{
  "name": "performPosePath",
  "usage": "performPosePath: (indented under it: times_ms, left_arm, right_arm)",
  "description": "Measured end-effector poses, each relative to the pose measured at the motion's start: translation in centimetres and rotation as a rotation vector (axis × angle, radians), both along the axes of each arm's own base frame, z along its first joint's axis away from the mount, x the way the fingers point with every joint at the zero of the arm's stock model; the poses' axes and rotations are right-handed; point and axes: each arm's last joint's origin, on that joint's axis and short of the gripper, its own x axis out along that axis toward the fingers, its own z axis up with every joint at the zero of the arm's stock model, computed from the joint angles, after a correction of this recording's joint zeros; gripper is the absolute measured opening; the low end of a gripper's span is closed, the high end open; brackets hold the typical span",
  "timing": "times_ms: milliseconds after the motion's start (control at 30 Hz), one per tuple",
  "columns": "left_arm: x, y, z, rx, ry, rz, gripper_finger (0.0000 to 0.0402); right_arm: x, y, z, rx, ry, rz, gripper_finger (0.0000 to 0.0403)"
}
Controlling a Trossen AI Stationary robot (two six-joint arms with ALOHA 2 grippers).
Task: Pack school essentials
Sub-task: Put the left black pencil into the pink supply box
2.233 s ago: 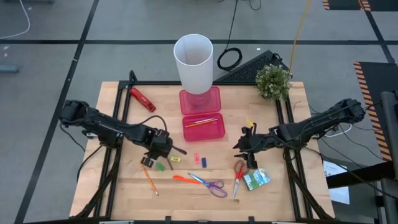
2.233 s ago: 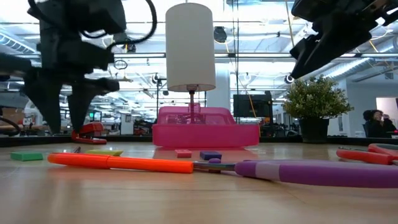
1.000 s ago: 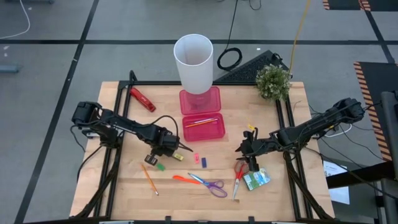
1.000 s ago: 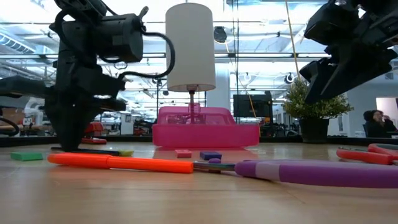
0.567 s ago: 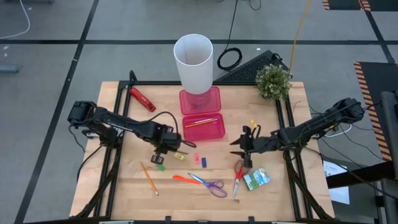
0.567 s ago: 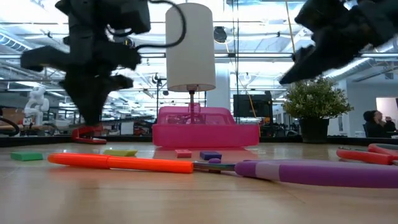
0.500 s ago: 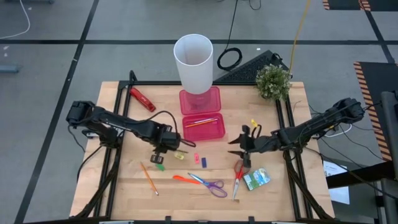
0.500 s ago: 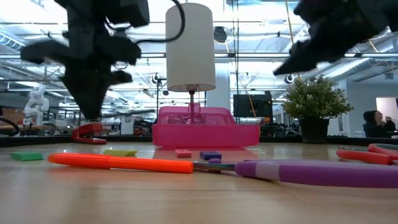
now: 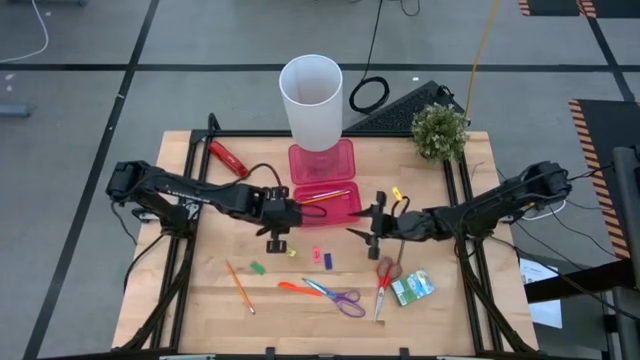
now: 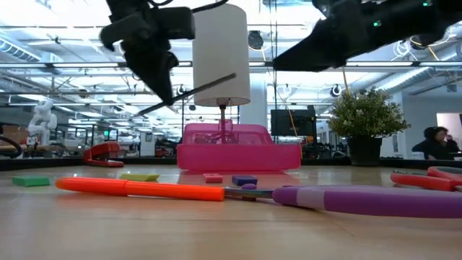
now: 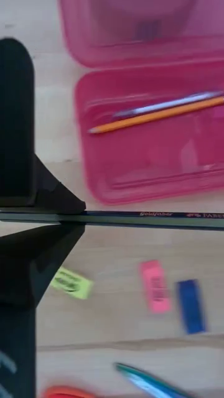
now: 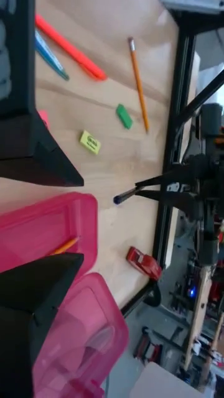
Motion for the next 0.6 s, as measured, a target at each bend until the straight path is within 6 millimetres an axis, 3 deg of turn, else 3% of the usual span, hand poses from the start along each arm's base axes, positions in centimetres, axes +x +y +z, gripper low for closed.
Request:
performPosePath:
  times_ms: [300, 600]
  left_arm:
    - [1.1, 2.1, 0.6, 0.016, -0.115, 0.048, 0.0035]
    - [3.2, 4.9, 0.2, 0.067, -0.247, 0.090, 0.0035]
  right_arm:
    - [1.4, -1.7, 0.6, -0.011, 0.012, -0.020, 0.0221]
    - [-2.0, -2.2, 2.5, -0.022, 0.140, -0.024, 0.0211]
